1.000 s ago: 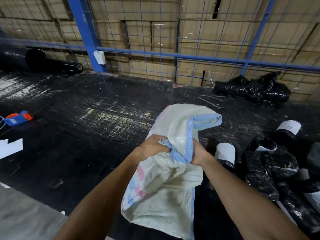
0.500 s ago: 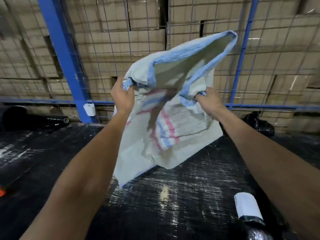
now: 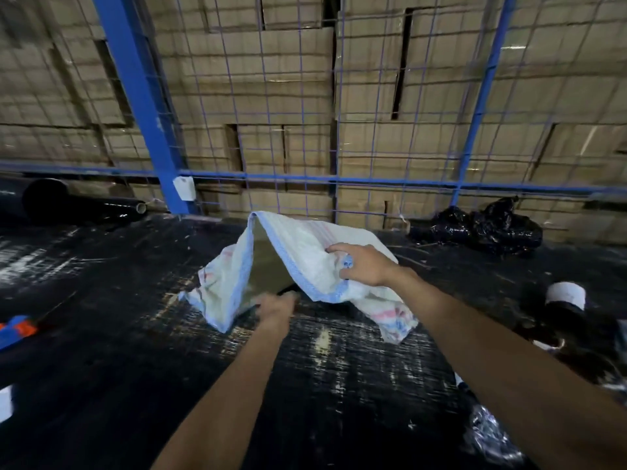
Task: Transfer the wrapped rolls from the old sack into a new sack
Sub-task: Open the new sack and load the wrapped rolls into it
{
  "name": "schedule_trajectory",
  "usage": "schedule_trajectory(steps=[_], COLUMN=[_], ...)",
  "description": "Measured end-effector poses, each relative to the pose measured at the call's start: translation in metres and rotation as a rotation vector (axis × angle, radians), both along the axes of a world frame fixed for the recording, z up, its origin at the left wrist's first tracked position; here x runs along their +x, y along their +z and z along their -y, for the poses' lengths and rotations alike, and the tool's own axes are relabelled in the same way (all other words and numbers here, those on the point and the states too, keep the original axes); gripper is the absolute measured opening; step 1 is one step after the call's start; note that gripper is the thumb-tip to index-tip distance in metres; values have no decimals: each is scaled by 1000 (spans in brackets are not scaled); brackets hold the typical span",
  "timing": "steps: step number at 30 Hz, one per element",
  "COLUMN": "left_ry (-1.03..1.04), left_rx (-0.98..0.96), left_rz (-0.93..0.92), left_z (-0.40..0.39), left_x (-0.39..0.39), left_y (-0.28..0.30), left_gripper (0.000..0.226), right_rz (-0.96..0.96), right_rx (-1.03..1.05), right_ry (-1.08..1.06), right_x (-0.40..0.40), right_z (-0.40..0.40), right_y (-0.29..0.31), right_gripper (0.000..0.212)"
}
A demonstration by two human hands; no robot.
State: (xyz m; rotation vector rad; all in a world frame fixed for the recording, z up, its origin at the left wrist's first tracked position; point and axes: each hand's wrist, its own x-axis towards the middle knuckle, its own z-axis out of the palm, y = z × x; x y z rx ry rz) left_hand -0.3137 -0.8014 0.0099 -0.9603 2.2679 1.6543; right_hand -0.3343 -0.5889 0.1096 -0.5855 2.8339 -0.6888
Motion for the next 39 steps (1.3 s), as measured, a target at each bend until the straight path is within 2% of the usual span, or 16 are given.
schedule_trajectory(steps=[2,3,6,9,12,14,18,20,23,26,29,30,32,34,35,39], left_ry=[-160,-223,-294,-230,-15,137,243,283,386,168,-234,-322,-339,-185,-122,2], left_rx=[545,761,1145,947,762,822,914,943,1044,1070,691,536,318,292,326,483], left_rz=[-14,-87,-278,-327,-399,-403,-410,-460,-577,-727,-707,-697,-691,-678,-664,-638], left_z=[-25,-33,-45,-57,-67,-67,-64,-64,-58,-48,-58,-66,-79,-81,-77,-64], left_x=[21,30,43,50,47,45,45,48,50,54,60,64,65,66,67,62], left_y=[7,9,25,36,51,62,77,85,96,109,119,122,125,128,130,135], left_gripper=[67,74,81,52,29,22,31,32,33,56,96,95,61,21,13,25], right_rz=[75,114,291,490,585,569,209,100,236,365,314,308,307,249,224,287], right_rx=[-18,-46,-371,-727,-932,-853,-459,-467,-652,-942,-1018,-1044,-1071,-1036,-1007,-993], right_ry=[8,10,-35,-56,-1,41,-72,-117,-68,-64,-85,-96,-135,-161,-162,-32], right_x=[6,10,26,36,42,46,51,50,49,51,53,53,53,51,51,62], right_z=[1,0,-7,-24,-41,-47,-50,-52,-55,-55,-41,-34,-23,-20,-20,-31], right_y=[-2,-5,-9,-22,-31,-37,-37,-26,-7,9,23,29,39,41,42,39], right_gripper=[62,63,70,76,77,77,31,32,29,23,6,7,14,21,23,21])
